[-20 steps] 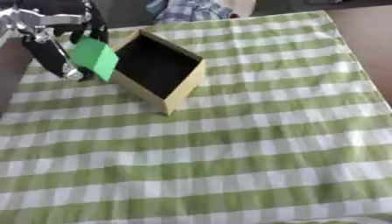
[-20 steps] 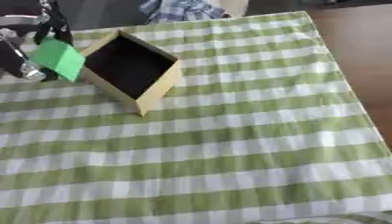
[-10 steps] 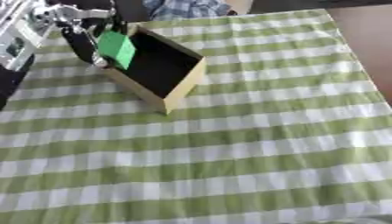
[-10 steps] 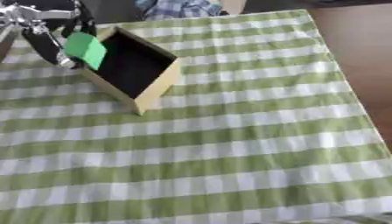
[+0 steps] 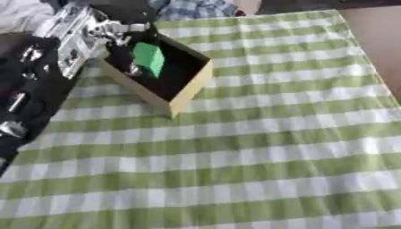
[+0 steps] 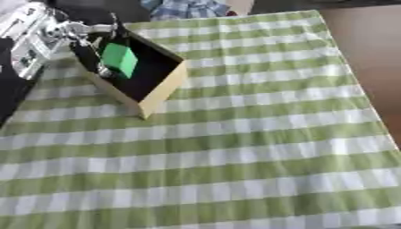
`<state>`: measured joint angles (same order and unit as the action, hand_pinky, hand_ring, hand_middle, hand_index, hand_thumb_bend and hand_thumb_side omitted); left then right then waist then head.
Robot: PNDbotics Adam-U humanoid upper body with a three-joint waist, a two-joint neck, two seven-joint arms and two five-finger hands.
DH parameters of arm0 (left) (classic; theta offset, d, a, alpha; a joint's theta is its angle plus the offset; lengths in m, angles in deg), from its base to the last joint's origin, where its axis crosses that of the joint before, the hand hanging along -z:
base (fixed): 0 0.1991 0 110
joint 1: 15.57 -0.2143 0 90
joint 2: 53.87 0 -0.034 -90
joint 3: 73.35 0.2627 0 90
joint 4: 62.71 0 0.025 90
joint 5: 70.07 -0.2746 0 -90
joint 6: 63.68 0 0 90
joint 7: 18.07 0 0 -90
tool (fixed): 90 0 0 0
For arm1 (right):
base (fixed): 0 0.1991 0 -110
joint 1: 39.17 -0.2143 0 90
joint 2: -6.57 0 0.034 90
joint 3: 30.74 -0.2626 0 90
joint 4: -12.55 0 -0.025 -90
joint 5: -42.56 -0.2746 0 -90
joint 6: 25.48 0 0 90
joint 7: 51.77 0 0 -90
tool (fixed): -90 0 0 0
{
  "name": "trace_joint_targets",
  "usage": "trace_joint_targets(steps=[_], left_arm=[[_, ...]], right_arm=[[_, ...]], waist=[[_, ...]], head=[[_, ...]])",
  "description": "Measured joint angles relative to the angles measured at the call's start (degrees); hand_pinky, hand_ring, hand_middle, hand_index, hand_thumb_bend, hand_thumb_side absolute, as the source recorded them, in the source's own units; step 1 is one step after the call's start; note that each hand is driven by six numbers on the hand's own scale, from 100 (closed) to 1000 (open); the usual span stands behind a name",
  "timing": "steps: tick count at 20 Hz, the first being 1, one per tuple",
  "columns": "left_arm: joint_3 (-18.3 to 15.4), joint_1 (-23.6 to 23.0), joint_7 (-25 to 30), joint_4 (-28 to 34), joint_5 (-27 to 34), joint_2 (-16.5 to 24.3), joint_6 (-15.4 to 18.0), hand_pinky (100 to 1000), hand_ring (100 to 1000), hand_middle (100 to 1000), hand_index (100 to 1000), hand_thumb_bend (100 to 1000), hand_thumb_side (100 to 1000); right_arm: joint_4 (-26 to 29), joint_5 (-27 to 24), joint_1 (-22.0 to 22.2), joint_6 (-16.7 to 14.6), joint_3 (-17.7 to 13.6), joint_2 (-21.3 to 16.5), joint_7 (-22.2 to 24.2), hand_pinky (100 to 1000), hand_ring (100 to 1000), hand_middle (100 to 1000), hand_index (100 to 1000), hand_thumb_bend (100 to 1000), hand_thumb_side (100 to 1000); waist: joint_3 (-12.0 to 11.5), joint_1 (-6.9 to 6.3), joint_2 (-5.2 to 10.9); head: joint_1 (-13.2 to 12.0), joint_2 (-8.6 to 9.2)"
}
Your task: Pick up objects on the table and place them in the box.
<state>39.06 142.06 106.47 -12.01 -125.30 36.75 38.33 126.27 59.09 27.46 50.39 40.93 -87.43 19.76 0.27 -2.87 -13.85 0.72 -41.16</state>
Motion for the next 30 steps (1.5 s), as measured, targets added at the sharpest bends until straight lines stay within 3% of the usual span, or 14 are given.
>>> trace_joint_targets(steps=[4,7,8,9,11,13,21,22,25,27,30], left_arm=[[-1.5,0.0,-2.8,-3.8,-3.3,-1.5,1.5,335,446,385,549,298,100],[-2.8,0.0,-3.9,-5.6,-5.7,-2.2,2.8,434,525,478,643,343,100],[-3.1,0.0,-4.0,-6.0,-6.5,-2.4,3.2,519,603,555,720,392,257],[-3.5,0.0,-4.1,-6.1,-7.4,-2.5,3.5,544,640,593,760,395,340],[-4.2,0.0,-4.6,-5.9,-8.5,-2.6,3.8,586,717,693,814,347,389],[-4.8,0.0,-5.5,-5.0,-9.2,-2.6,3.3,601,733,712,824,332,413],[-5.7,0.0,-7.6,0.1,-6.2,-2.5,1.0,612,750,745,831,240,375],[-5.7,0.0,-7.4,0.9,-5.4,-2.5,0.9,592,731,713,816,173,305],[-5.9,0.0,-7.2,3.9,-3.1,-2.4,0.3,558,698,675,798,100,282],[-6.1,-0.1,-7.5,6.3,-1.4,-2.1,0.1,544,687,663,791,100,250],[-6.7,-0.1,-8.9,10.2,1.0,-1.4,0.6,523,669,647,785,100,286]], right_arm=[[0.0,0.0,-0.1,0.0,0.0,0.0,0.0,570,803,717,910,100,965],[0.0,0.0,-0.1,0.1,0.0,0.1,0.1,568,803,716,911,100,966],[0.0,0.0,-0.1,0.1,0.0,0.1,0.1,569,803,716,910,100,966],[0.0,0.0,-0.1,0.1,0.0,0.1,0.1,569,803,716,911,100,966],[0.0,0.0,-0.1,0.2,0.0,0.1,0.1,569,803,716,911,100,966],[0.0,0.0,-0.1,0.2,0.0,0.1,0.2,569,803,716,911,100,966],[0.0,0.0,-0.1,0.2,0.0,0.2,0.2,571,803,716,911,100,964],[0.0,0.0,-0.1,0.2,0.0,0.2,0.2,570,804,716,911,100,965],[0.0,0.0,0.0,0.2,0.0,0.2,0.2,570,804,716,911,100,964],[0.0,0.0,0.1,0.3,-0.1,0.2,0.1,570,804,716,911,100,964],[0.0,0.0,0.2,0.3,-0.3,0.2,0.1,572,804,717,911,100,962]], waist=[[0.0,0.09,-0.08],[0.0,0.13,-0.13],[0.0,0.14,-0.13],[0.0,0.16,-0.13],[0.0,0.16,-0.13],[-0.1,0.16,-0.13],[-0.3,0.16,-0.08],[-0.3,0.16,-0.05],[-0.3,0.16,0.05],[-0.3,0.16,0.05],[-0.6,0.16,0.05]], head=[[0.0,0.02],[0.0,0.05],[0.0,0.05],[0.0,0.05],[0.0,0.05],[0.1,0.05],[0.2,0.04],[0.2,0.04],[0.3,0.02],[0.3,-0.04],[0.4,-0.13]])
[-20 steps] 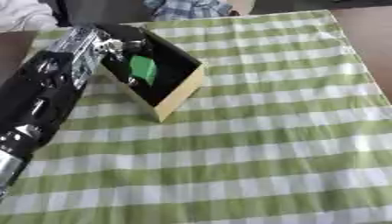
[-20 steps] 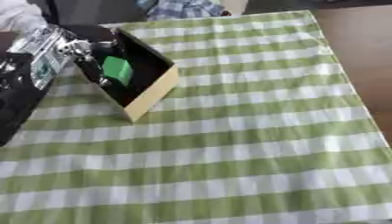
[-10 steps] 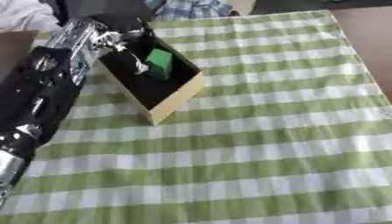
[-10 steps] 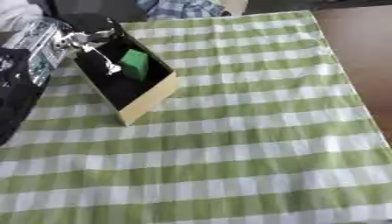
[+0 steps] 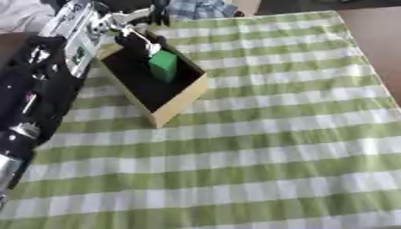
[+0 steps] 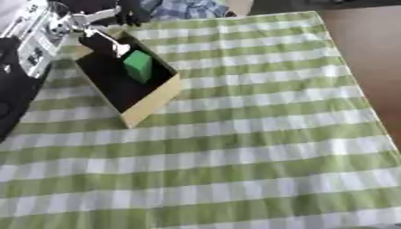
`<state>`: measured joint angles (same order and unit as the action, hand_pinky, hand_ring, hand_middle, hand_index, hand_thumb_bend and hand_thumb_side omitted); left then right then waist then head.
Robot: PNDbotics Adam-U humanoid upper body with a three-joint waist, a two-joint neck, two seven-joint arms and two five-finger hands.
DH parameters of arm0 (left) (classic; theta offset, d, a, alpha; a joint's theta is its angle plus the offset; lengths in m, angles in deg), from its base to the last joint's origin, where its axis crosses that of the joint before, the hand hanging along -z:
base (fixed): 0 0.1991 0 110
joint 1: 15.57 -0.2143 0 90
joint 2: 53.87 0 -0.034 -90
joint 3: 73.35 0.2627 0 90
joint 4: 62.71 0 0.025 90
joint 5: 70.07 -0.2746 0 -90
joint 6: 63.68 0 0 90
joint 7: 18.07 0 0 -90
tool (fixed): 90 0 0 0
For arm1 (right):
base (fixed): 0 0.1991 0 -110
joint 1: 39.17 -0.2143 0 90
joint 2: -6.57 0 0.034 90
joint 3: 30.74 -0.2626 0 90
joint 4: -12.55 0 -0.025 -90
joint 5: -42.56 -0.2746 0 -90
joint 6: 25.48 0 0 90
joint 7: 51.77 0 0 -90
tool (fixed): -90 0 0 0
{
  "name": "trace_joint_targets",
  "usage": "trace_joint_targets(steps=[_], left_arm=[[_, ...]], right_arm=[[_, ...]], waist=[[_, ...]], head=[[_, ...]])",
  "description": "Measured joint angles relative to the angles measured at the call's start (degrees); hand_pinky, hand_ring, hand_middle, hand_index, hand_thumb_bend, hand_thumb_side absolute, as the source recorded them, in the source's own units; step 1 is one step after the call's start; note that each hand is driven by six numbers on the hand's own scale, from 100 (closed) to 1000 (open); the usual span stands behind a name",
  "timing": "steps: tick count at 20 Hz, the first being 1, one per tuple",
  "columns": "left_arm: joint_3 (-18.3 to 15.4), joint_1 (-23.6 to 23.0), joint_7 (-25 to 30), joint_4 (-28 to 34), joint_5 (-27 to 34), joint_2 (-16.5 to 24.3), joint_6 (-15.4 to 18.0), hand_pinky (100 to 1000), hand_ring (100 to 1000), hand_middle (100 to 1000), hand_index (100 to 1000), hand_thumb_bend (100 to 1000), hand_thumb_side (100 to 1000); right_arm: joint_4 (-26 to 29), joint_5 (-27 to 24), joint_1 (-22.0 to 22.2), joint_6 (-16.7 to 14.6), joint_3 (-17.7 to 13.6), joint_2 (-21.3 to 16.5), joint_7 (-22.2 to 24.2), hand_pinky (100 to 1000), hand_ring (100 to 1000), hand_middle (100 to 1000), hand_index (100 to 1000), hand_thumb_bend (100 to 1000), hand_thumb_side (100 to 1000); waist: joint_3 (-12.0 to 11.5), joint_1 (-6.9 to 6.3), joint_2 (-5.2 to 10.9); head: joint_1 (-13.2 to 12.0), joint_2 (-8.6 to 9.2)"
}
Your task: Pick up objects on the table and place them in the box.
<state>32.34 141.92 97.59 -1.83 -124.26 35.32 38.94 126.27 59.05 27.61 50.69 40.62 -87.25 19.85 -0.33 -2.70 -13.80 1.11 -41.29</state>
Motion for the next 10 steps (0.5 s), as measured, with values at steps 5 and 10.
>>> trace_joint_targets(steps=[5,10], left_arm=[[-1.7,-1.1,-3.7,6.6,4.1,1.2,0.8,487,640,623,783,100,365],[-3.7,-3.9,-7.7,13.3,8.2,3.1,1.1,474,627,612,783,100,421]], right_arm=[[0.0,0.0,0.0,0.0,0.0,0.0,-0.1,575,804,718,910,100,961],[0.0,0.0,0.0,-0.1,0.0,0.0,-0.2,575,804,718,910,100,960]], waist=[[-0.1,0.06,0.06],[-0.4,0.35,0.07]], head=[[0.1,-0.39],[0.4,-0.41]])
